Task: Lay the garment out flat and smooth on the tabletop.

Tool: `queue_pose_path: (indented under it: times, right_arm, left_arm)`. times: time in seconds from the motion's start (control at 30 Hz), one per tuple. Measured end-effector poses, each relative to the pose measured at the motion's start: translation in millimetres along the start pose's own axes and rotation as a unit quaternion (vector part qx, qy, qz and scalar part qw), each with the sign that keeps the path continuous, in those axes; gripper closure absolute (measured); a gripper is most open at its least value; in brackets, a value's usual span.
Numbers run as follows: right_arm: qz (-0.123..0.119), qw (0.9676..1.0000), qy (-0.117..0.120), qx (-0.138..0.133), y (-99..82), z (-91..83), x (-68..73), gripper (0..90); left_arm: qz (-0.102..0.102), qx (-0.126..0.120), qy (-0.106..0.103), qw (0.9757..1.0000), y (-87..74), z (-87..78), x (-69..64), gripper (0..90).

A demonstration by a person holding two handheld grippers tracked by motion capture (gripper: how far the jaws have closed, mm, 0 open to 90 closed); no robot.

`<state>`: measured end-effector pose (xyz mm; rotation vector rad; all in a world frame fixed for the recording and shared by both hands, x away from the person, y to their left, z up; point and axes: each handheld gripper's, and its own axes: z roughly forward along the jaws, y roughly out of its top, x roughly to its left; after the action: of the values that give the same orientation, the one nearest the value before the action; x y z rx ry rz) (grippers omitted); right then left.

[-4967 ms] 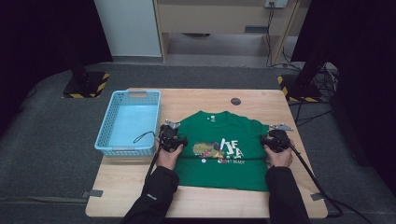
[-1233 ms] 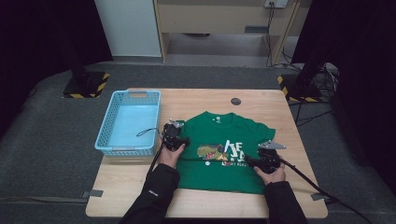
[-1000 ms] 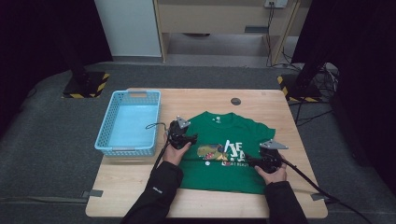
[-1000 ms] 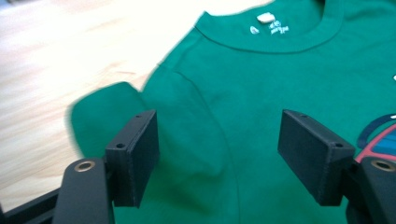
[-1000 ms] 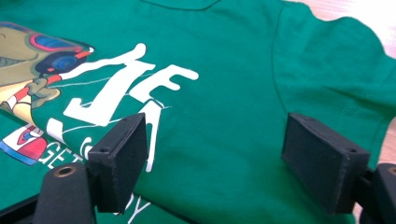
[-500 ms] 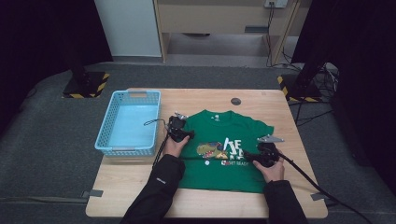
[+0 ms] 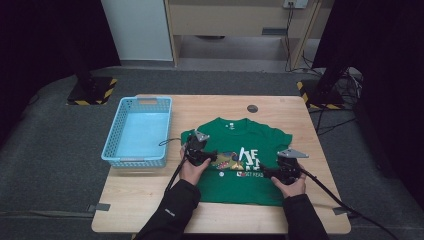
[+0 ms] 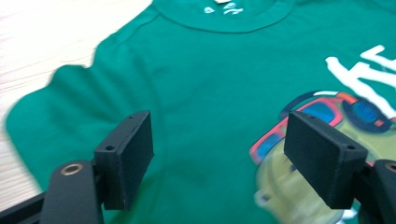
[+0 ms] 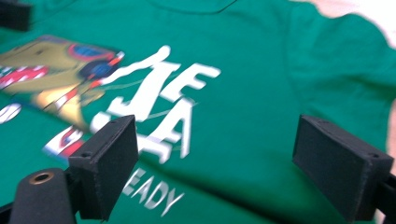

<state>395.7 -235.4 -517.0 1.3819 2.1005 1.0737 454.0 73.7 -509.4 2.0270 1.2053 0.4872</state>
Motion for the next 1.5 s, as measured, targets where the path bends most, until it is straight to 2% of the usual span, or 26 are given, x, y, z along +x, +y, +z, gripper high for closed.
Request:
queue_pose_path:
  times: [0.13, 0.23, 0.4, 0.47, 0.53, 0.7, 1.0, 1.1, 1.23, 1.3, 1.37, 1.4, 1.43, 1.5]
  right_arm:
    - [-0.009, 0.9998, 0.008, 0.016, -8.5, -1.4, 13.6, 12.4]
    - [-0.019, 0.9994, 0.011, 0.028, -11.8, 0.8, 21.5, 12.1]
    - [-0.039, 0.9981, 0.012, 0.046, -20.1, 3.1, 35.1, 11.5]
    - [-0.047, 0.9978, 0.011, 0.045, -25.6, 3.7, 41.1, 10.8]
    - [-0.051, 0.9977, 0.011, 0.044, -27.0, 2.5, 44.1, 11.0]
    - [-0.052, 0.9977, 0.010, 0.042, -31.8, -2.4, 48.8, 10.9]
    - [-0.063, 0.9967, 0.026, 0.043, -42.2, -15.1, 52.9, 10.9]
    - [-0.066, 0.9964, 0.029, 0.043, -43.6, -16.9, 53.2, 10.9]
    - [-0.070, 0.9959, 0.034, 0.045, -44.7, -18.8, 52.7, 11.0]
    - [-0.072, 0.9956, 0.036, 0.049, -44.7, -19.9, 52.9, 10.9]
    - [-0.074, 0.9947, 0.040, 0.058, -43.5, -21.4, 52.4, 11.3]
    - [-0.074, 0.9947, 0.040, 0.058, -43.5, -21.4, 52.4, 11.3]
    - [-0.069, 0.9944, 0.051, 0.062, -41.1, -22.5, 52.7, 12.6]
    - [-0.063, 0.9952, 0.058, 0.047, -38.7, -22.8, 56.2, 12.9]
  left_arm:
    - [-0.008, 0.004, -0.006, 0.9999, 6.9, 14.9, -13.2, 22.0]
    - [-0.003, 0.008, -0.003, 1.0000, 9.6, 25.3, -21.9, 22.2]
    - [-0.002, 0.031, 0.008, 0.9995, 10.9, 42.1, -25.7, 20.9]
    - [0.004, 0.024, 0.020, 0.9995, 9.7, 46.1, -24.7, 20.1]
    - [0.003, 0.021, 0.022, 0.9995, 9.7, 47.2, -23.5, 19.9]
    - [-0.009, 0.007, 0.038, 0.9992, 11.1, 52.2, -15.0, 19.6]
    - [-0.020, 0.008, 0.052, 0.9984, 22.2, 63.7, 2.1, 19.3]
    - [-0.019, 0.010, 0.051, 0.9985, 25.2, 66.5, 6.2, 19.3]
    - [-0.008, 0.015, 0.038, 0.9991, 30.9, 71.0, 13.9, 19.3]
    - [-0.005, 0.023, 0.034, 0.9992, 34.3, 72.6, 17.3, 19.3]
    - [-0.014, 0.040, 0.032, 0.9986, 36.5, 67.2, 18.2, 23.8]
    - [-0.014, 0.040, 0.032, 0.9986, 36.5, 67.2, 18.2, 25.6]
    - [-0.021, 0.027, 0.019, 0.9992, 34.2, 57.3, 16.3, 26.1]
    - [-0.022, 0.011, 0.013, 0.9996, 31.4, 45.9, 13.8, 26.0]
